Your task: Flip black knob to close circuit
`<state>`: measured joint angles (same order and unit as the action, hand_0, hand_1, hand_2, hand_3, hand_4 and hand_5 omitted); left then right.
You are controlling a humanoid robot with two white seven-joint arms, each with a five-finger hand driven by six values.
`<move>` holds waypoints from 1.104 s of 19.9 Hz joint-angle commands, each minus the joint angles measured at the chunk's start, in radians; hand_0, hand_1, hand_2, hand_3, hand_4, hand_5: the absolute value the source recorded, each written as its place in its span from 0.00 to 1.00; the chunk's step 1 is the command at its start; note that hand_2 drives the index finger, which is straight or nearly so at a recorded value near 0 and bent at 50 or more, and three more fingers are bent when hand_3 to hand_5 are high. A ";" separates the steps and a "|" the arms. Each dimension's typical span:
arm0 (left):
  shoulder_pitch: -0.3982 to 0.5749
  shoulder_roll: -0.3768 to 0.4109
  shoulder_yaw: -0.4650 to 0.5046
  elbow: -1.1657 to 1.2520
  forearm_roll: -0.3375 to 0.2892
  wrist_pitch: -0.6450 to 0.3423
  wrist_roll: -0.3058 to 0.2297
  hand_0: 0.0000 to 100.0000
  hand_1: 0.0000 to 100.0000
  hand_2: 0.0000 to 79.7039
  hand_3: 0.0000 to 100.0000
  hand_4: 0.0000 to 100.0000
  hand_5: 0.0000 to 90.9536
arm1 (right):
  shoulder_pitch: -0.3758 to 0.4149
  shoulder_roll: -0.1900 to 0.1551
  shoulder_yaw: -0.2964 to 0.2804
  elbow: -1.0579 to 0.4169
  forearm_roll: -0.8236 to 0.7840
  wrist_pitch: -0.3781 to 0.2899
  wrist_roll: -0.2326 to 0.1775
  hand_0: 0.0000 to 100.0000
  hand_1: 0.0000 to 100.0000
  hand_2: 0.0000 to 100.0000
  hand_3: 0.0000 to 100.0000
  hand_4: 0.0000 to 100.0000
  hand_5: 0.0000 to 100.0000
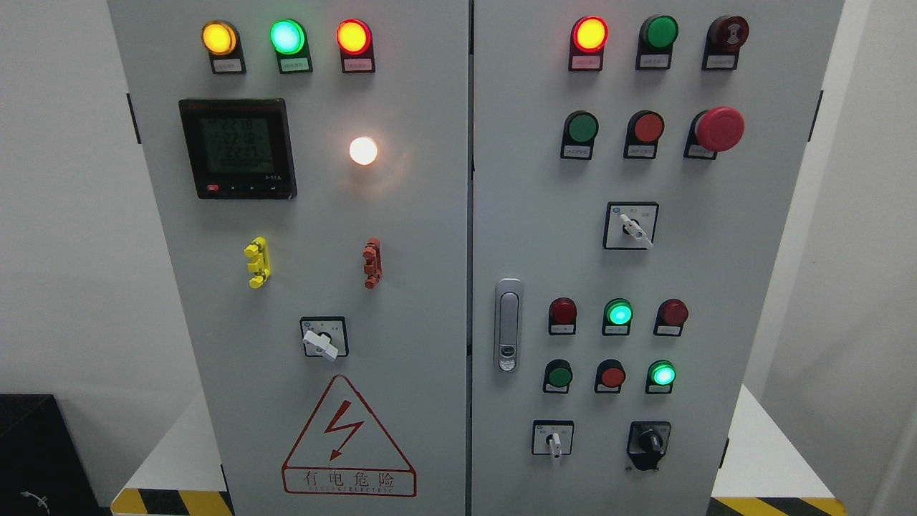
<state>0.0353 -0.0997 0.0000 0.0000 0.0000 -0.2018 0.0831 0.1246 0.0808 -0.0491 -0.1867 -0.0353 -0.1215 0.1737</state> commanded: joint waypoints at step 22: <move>0.000 0.000 -0.020 0.021 -0.020 0.001 0.001 0.12 0.56 0.00 0.00 0.00 0.00 | 0.007 -0.027 0.127 -0.534 -0.003 0.005 -0.008 0.00 0.21 0.38 0.57 0.46 0.33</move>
<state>0.0353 -0.0997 0.0000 0.0000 0.0000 -0.2018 0.0837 0.1392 0.0740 0.0458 -0.5118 -0.0255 -0.1138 0.1708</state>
